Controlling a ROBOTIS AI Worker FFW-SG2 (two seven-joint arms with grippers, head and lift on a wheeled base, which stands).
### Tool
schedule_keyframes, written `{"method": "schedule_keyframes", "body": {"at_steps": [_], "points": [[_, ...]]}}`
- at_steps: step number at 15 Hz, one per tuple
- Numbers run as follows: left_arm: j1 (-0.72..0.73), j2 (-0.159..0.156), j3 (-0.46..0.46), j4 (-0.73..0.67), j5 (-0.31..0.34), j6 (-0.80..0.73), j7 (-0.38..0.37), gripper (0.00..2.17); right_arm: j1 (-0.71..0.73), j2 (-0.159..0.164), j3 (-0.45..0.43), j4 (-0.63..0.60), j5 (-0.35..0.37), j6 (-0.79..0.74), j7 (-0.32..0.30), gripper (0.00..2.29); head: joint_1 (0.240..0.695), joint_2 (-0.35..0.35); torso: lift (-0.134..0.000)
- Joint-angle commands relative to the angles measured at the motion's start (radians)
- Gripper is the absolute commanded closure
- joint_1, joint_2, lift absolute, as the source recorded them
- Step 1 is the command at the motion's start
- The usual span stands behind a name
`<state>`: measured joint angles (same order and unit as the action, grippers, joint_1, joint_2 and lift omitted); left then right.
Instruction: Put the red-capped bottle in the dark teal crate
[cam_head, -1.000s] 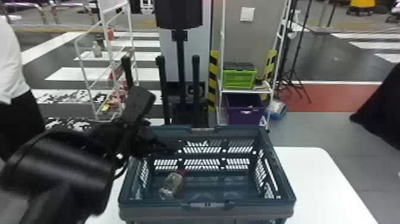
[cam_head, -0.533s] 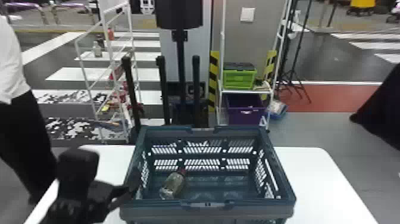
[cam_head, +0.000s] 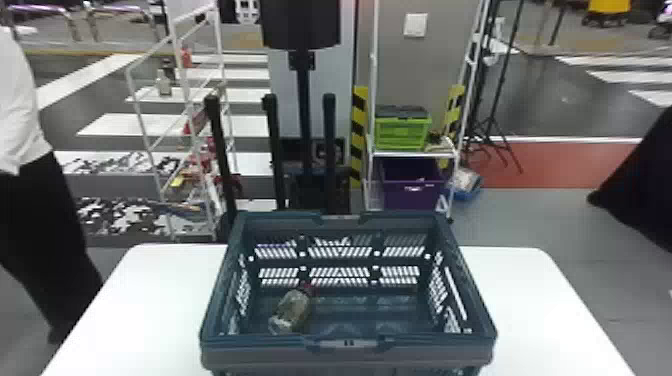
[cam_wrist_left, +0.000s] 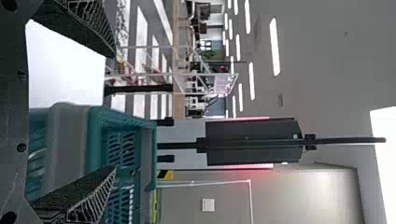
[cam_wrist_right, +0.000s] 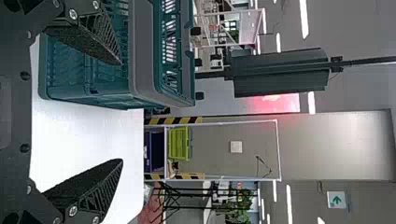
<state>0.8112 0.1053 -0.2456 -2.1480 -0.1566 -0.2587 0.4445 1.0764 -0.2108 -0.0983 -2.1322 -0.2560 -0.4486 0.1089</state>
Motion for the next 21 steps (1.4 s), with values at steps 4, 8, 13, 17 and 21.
{"method": "schedule_keyframes", "body": {"at_steps": [4, 8, 13, 17, 21], "points": [[0.013, 0.011, -0.100, 0.155, -0.027, -0.083, 0.076, 0.03, -0.016, -0.016, 0.006, 0.005, 0.001, 0.012, 0.000, 0.15, 0.499, 0.000, 0.000], [0.037, 0.016, -0.098, 0.138, -0.041, -0.076, 0.085, 0.03, -0.032, -0.016, 0.022, 0.021, -0.002, 0.009, 0.000, 0.15, 0.499, 0.000, 0.000], [0.049, 0.020, -0.098, 0.142, -0.043, -0.083, 0.085, 0.03, -0.044, -0.016, 0.028, 0.026, 0.014, 0.006, 0.000, 0.15, 0.499, 0.000, 0.000], [0.049, 0.014, -0.098, 0.148, -0.043, -0.098, 0.094, 0.03, -0.046, -0.027, 0.029, 0.023, 0.014, 0.015, 0.000, 0.15, 0.499, 0.000, 0.000], [0.040, 0.010, -0.098, 0.143, -0.043, -0.101, 0.094, 0.03, -0.046, -0.044, 0.028, 0.017, 0.006, 0.037, 0.000, 0.15, 0.499, 0.000, 0.000]]}}
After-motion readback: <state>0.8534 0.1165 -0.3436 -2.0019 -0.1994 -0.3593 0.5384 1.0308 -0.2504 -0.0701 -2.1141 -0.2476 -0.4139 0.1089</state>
